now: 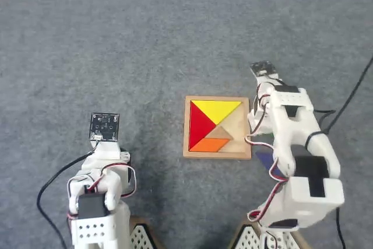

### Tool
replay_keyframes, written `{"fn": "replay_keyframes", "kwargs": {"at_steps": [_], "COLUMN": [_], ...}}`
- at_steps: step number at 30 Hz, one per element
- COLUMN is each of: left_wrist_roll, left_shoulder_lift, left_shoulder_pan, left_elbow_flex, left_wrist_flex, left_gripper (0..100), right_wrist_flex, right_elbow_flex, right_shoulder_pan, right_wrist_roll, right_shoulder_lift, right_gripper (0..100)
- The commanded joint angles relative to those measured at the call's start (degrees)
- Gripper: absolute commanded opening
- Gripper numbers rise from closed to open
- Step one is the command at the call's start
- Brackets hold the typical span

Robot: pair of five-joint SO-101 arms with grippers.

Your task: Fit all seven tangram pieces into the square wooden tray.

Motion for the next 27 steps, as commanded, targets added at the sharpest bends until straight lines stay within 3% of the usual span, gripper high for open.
{"fn": "replay_keyframes", "kwargs": {"at_steps": [1, 12, 20, 27], "left_wrist_roll": [1.0, 1.0, 1.0, 1.0], "left_shoulder_lift": [-1.1, -1.1, -1.1, -1.1], "left_shoulder_pan": [-0.1, -0.1, -0.1, -0.1], "left_elbow_flex": [-0.7, -0.7, -0.7, -0.7], "left_wrist_flex": [0.2, 0.2, 0.2, 0.2], "left_gripper": [2, 2, 2, 2], "right_wrist_flex": [-0.8, -1.6, -1.3, -0.2], "right_elbow_flex": [-3.8, -3.9, -3.4, -4.5], "right_shoulder_pan": [0.6, 4.9, 2.9, 3.3], "right_wrist_roll": [-5.3, -10.8, -11.3, -10.7], "right_shoulder_lift": [0.0, -1.7, -0.9, 1.2], "right_gripper": [24.2, 24.1, 24.0, 4.4]}}
